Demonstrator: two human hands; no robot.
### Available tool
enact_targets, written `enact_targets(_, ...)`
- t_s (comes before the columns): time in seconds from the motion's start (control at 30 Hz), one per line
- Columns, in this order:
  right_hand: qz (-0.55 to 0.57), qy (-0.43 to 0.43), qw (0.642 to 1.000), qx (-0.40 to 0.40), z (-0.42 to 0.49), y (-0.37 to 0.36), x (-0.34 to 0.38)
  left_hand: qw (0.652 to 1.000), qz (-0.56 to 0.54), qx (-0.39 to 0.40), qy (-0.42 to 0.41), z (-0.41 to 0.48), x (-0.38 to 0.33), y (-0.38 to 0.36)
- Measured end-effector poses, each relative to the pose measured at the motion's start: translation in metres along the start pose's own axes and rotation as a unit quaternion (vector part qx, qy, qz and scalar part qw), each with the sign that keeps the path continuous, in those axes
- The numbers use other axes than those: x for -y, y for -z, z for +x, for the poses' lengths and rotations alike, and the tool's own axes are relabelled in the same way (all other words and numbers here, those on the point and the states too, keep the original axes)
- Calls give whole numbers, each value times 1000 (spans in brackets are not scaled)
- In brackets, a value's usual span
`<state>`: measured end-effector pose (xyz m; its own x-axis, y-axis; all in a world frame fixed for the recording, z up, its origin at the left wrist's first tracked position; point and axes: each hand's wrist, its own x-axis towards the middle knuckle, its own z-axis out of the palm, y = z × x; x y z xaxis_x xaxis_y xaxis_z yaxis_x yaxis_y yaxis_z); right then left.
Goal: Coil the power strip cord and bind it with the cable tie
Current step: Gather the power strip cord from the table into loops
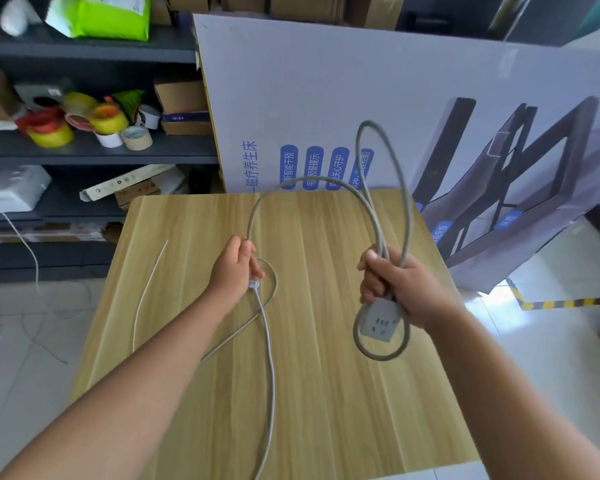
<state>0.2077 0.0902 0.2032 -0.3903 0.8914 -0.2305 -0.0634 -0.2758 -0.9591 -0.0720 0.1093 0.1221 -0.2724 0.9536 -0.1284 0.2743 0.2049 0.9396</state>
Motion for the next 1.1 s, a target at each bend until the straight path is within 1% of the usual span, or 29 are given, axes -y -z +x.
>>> enact_targets(0.03,-38,-9,999,-20,6,-5,-9,995,-96,-3,33,-8,-6,-6)
enact_targets(0.07,-85,-17,996,-33,11,-12,-19,976,-205,-4,73,-15,-12,-12)
enact_targets(0.1,-139,-24,989,-42,15,-19,-28,947,-302,-2,112,-21,-19,-16)
enact_targets(0.17,-232,-31,971,-48,20,-38,-43,887,-429,2,171,-30,-29,-22)
enact_targets(0.23,-254,-31,966,-34,22,-56,-56,835,-506,9,216,-36,-34,-26)
enact_targets(0.3,-225,-24,974,9,21,-69,-64,788,-561,12,251,-41,-37,-30)
enact_targets(0.33,-216,-26,976,28,21,-73,-67,774,-576,9,262,-43,-37,-32)
enact_targets(0.4,-222,-32,973,51,23,-78,-72,766,-584,-2,270,-44,-38,-34)
enact_targets(0.47,-237,-33,970,49,26,-83,-77,778,-570,-2,265,-42,-38,-31)
enact_targets(0.5,-249,-37,967,39,27,-85,-78,795,-549,2,257,-40,-37,-27)
enact_targets(0.57,-260,-52,964,16,28,-87,-81,845,-483,18,231,-38,-30,-17)
enact_targets(0.63,-215,-44,976,5,27,-85,-80,894,-402,42,194,-37,-16,-8)
enact_targets(0.67,-166,-36,985,8,26,-84,-79,915,-359,50,180,-36,-7,-5)
enact_targets(0.73,-20,-31,999,22,26,-80,-73,950,-259,53,164,-37,12,-1)
enact_targets(0.77,59,-31,997,36,24,-77,-67,966,-201,56,151,-37,23,1)
enact_targets(0.83,194,-25,977,81,20,-66,-52,991,-54,96,78,-37,42,8)
enact_targets(0.87,245,-19,963,110,18,-59,-47,991,41,125,27,-37,50,10)
enact_targets(0.9,286,-12,948,142,16,-53,-40,980,131,147,-20,-37,56,11)
enact_targets(0.93,321,-9,931,170,14,-47,-35,965,196,163,-56,-37,61,11)
enact_targets(0.97,350,-6,917,192,11,-42,-29,953,235,177,-75,-36,64,9)
enact_targets(1.03,393,3,890,234,5,-35,-18,945,248,201,-67,-35,65,2)
enact_targets(1.1,416,18,872,256,-2,-30,-8,951,224,215,0,-33,70,-7)
